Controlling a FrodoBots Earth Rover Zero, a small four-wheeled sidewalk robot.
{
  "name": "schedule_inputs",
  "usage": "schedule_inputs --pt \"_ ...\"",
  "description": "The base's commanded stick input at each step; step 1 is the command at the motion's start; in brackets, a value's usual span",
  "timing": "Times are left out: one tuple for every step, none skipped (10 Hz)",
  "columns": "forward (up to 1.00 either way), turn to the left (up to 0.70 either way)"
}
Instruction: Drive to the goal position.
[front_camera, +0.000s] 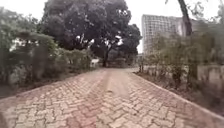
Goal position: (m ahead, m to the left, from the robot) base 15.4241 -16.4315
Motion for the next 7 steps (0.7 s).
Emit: schedule_inputs --pt "0.70 0.00" --pt "0.70 0.00" --pt "0.70 0.00" --pt "0.70 0.00" --pt "0.70 0.00" --pt "0.70 0.00" --pt "0.70 0.00"
